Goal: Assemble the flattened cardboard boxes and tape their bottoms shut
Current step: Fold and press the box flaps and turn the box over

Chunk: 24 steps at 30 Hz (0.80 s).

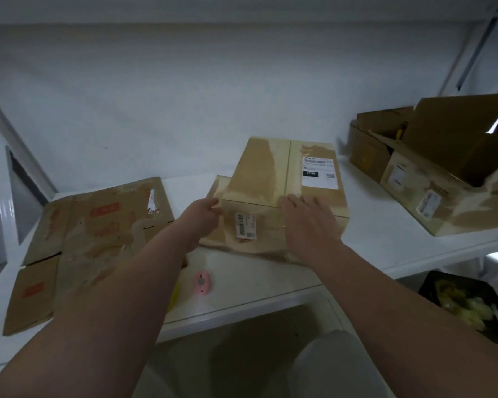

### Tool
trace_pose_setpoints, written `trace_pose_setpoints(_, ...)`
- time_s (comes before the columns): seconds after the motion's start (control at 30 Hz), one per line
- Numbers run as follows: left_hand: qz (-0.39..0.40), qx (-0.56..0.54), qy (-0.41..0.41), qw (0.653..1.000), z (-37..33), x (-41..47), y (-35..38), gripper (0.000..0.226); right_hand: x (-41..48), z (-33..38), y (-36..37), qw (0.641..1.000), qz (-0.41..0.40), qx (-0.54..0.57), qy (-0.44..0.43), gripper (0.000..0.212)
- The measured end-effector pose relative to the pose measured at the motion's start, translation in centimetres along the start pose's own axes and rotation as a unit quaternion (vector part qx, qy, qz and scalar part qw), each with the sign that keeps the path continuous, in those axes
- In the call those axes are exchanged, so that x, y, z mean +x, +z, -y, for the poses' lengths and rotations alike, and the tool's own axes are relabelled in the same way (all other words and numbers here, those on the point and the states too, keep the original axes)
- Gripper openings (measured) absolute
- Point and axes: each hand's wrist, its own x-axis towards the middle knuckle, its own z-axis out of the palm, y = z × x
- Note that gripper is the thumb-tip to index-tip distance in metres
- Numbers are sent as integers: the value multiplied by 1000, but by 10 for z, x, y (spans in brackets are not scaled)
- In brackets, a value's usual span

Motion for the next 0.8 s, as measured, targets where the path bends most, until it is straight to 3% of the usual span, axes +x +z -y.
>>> trace_pose_setpoints(0.17, 162, -94, 28, 982, 8, -14, 27, 77, 7, 9, 5, 999, -5, 36, 31, 35)
trace_pose_setpoints(0.23, 182, -112, 44, 976, 10, -15, 36, 77, 7, 9, 7, 999, 4, 13, 37, 35)
trace_pose_setpoints(0.4, 174, -126, -5, 977, 16, -10, 40, 64, 11, 11, 9, 999, 18, -28, 33, 31)
trace_pose_setpoints(0.7, 202, -9, -90, 975, 21, -7, 35, 41, 10, 5, 7, 999, 24, -43, 3, 27)
trace_pose_setpoints(0.8, 102, 128, -29, 986, 18, 0, 31, 43, 10, 4, 8, 999, 26, -43, -2, 29)
